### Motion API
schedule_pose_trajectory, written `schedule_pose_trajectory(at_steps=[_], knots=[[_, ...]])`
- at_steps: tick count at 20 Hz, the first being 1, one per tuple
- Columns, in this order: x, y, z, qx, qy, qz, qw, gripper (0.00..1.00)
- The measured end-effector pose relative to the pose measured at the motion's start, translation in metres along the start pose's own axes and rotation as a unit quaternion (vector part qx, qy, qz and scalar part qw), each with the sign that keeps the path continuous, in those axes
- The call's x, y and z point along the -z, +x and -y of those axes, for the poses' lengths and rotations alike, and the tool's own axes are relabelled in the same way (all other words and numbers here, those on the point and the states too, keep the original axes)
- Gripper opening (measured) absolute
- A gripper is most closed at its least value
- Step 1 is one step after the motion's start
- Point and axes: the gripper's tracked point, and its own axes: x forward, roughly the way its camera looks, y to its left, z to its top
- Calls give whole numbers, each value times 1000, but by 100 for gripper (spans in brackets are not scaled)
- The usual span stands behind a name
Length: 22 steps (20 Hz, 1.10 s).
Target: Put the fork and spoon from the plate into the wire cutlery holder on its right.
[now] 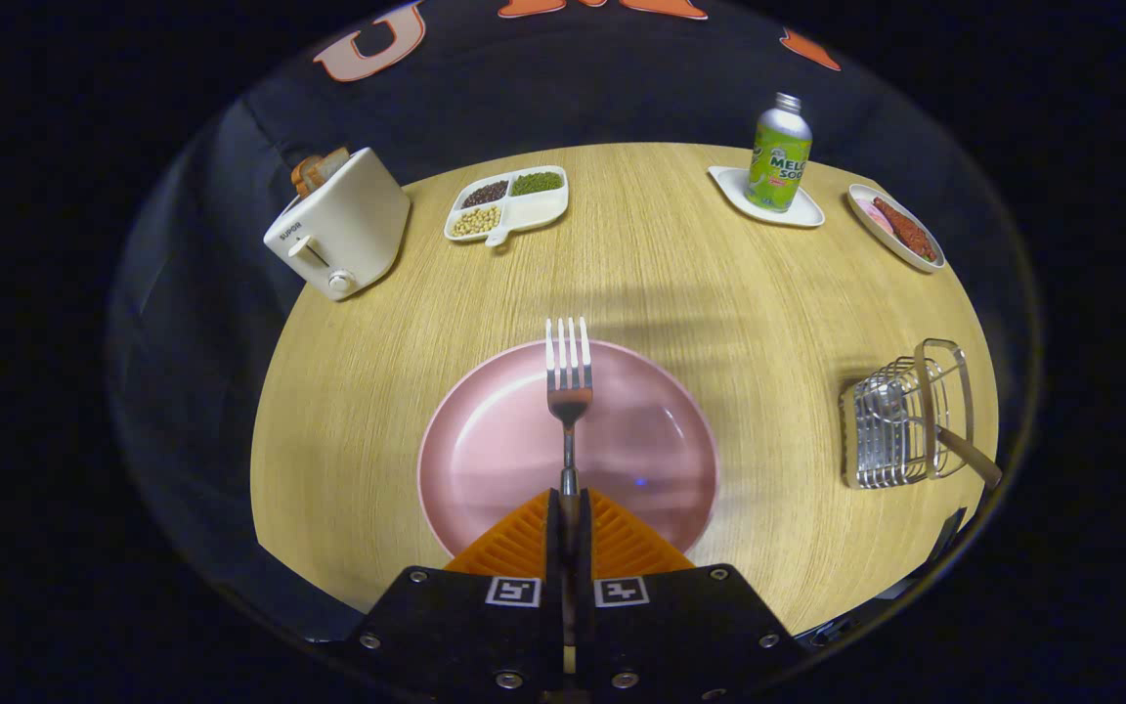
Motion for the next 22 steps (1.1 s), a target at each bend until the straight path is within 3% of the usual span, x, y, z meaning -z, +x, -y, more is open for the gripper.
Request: schedule_pose_trajectory(at_steps=[11,17,22], knots=[[-11,-72,123,63,50,30,996,5],[3,-87,186,100,56,9,993,6],[14,-81,208,103,56,-19,993,6]])
